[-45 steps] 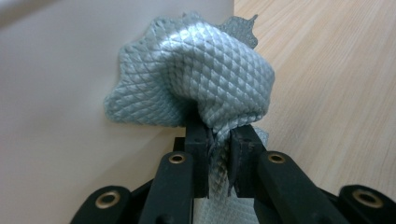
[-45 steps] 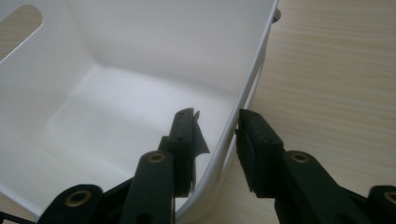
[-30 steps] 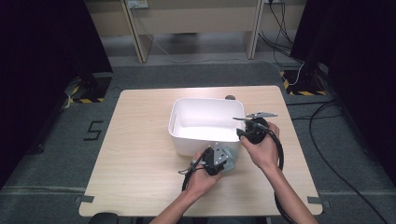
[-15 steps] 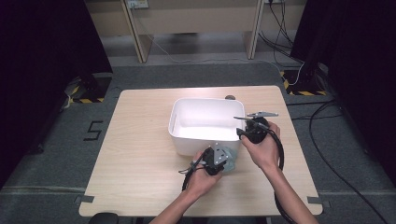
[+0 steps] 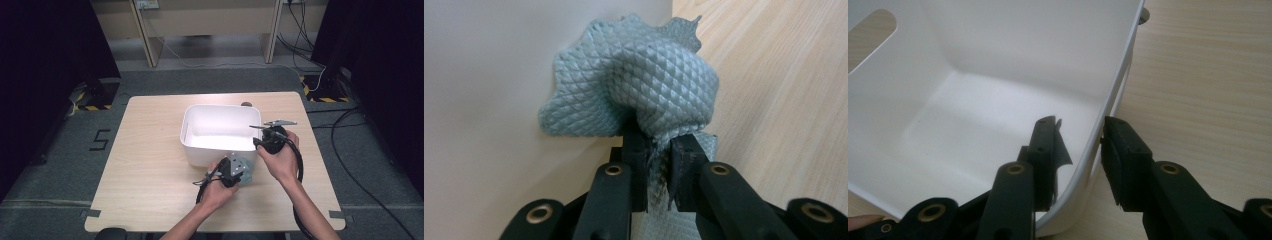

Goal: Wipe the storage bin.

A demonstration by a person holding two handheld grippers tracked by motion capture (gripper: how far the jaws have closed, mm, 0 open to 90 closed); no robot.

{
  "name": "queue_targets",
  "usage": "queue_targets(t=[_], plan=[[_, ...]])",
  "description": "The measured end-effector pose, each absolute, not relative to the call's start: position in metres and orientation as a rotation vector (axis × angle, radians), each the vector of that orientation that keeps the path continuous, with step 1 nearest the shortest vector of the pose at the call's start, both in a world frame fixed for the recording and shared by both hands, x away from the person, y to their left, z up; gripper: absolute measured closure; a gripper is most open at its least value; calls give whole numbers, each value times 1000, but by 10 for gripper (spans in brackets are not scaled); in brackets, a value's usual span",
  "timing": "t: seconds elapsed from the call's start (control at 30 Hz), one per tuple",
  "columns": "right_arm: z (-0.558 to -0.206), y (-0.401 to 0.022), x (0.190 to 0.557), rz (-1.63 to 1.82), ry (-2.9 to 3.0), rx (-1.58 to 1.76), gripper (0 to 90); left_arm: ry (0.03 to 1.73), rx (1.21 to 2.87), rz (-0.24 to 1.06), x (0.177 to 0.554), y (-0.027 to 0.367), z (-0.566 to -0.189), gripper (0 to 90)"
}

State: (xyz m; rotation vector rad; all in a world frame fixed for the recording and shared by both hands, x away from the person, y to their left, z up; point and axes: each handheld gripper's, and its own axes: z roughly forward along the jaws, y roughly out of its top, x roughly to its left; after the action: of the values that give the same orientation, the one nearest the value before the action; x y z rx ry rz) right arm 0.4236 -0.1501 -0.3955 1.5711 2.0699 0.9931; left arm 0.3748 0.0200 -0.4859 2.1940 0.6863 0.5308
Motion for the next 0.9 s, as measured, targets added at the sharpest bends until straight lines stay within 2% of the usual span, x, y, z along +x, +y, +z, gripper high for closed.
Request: queue_targets(t=[0.33,0.9], plan=[[-396,-150,424,997,2069,1572,678,681,2209,531,375,16,-487,802],[-396,-151,424,1000,2070,1574,677,685,2132,544,371,13,-471,803]])
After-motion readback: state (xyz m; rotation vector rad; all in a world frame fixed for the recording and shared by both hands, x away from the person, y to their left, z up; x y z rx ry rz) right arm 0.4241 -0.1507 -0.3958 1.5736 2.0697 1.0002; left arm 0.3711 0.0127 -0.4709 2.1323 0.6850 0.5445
